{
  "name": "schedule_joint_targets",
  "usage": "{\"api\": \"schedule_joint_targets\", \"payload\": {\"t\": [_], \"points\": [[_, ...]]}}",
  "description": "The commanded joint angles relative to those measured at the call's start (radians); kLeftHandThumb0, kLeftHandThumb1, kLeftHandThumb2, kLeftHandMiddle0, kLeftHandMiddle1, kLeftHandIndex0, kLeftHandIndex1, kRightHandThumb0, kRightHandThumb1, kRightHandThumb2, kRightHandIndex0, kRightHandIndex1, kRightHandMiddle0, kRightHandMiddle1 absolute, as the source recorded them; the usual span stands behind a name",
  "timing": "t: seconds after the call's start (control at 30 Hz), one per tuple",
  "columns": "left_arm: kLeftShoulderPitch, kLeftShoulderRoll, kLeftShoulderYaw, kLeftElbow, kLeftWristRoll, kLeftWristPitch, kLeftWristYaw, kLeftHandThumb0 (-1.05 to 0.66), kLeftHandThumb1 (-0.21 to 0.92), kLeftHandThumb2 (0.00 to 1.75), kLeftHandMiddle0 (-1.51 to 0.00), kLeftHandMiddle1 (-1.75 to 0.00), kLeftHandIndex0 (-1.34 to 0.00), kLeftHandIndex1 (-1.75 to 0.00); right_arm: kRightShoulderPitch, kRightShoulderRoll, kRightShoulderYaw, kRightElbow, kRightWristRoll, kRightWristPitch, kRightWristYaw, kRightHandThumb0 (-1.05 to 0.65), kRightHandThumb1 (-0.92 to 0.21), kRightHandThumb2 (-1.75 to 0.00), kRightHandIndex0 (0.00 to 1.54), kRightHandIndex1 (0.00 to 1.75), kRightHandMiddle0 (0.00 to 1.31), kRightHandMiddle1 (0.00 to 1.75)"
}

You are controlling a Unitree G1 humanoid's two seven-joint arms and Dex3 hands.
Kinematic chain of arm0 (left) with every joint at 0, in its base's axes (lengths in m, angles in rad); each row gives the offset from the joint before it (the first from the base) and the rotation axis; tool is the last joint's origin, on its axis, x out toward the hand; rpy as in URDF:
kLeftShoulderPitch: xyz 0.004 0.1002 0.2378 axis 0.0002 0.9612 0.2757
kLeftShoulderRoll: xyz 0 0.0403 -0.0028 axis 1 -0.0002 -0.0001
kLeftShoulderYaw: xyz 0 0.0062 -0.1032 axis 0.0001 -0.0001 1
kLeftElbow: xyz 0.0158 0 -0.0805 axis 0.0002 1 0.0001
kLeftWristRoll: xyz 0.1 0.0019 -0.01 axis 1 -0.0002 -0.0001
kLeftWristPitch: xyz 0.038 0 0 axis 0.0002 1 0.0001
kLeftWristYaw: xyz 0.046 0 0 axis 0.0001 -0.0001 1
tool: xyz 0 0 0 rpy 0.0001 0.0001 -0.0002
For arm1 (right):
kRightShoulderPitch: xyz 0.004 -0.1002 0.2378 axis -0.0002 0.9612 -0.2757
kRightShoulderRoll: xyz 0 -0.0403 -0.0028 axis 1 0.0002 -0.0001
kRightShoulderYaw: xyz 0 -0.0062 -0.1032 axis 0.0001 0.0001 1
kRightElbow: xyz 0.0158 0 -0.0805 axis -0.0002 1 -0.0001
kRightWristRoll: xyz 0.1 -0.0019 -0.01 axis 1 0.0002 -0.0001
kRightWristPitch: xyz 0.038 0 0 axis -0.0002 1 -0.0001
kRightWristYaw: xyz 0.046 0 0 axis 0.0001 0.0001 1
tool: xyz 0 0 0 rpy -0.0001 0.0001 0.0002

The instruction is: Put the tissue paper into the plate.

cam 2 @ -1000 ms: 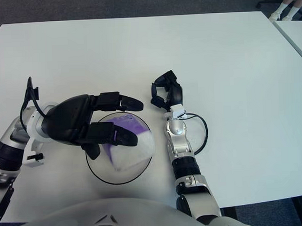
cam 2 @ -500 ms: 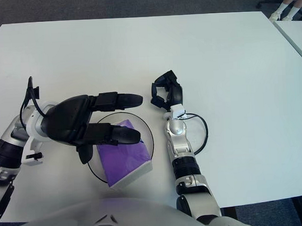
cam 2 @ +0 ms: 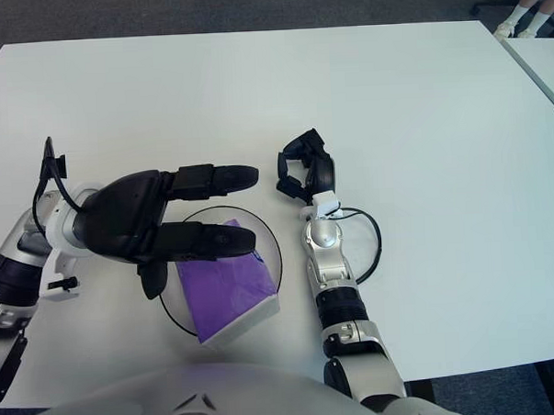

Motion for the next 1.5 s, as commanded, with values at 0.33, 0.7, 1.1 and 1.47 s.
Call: {"api": "schedule_joint_targets", "payload": {"t": [0.33, 0.7, 1.1, 1.47], "points": [[0.162, -0.151, 0.335, -0.003, 0.029, 0.082, 0.136, -0.84, 0.92, 1.06, -0.10, -1.27, -0.06, -1.31, 0.113, -0.004, -0.003, 0.091, -0.002, 0.067, -0.001, -0.42, -0.52, -1.07, 0.63, 1.39, 0.45, 1.75], [0.188, -0.163, 0.329, -0.088, -0.004, 0.235, 0.152, -0.68, 0.89, 0.88, -0.55, -1.74, -0.45, -1.74, 0.111, -0.005, -0.003, 0.091, 0.003, 0.073, 0.002, -0.41, -0.52, -1.06, 0.62, 1.38, 0.45, 1.75], [0.187, -0.157, 0.327, -0.085, -0.002, 0.239, 0.159, -0.68, 0.90, 0.87, -0.56, -1.75, -0.45, -1.75, 0.105, -0.004, -0.003, 0.098, 0.002, 0.073, 0.000, -0.41, -0.53, -1.06, 0.62, 1.38, 0.44, 1.75], [0.189, -0.152, 0.329, -0.084, -0.007, 0.236, 0.160, -0.68, 0.90, 0.87, -0.56, -1.75, -0.45, -1.75, 0.107, 0.000, 0.000, 0.097, -0.001, 0.073, -0.003, -0.41, -0.53, -1.06, 0.62, 1.38, 0.44, 1.75]]}}
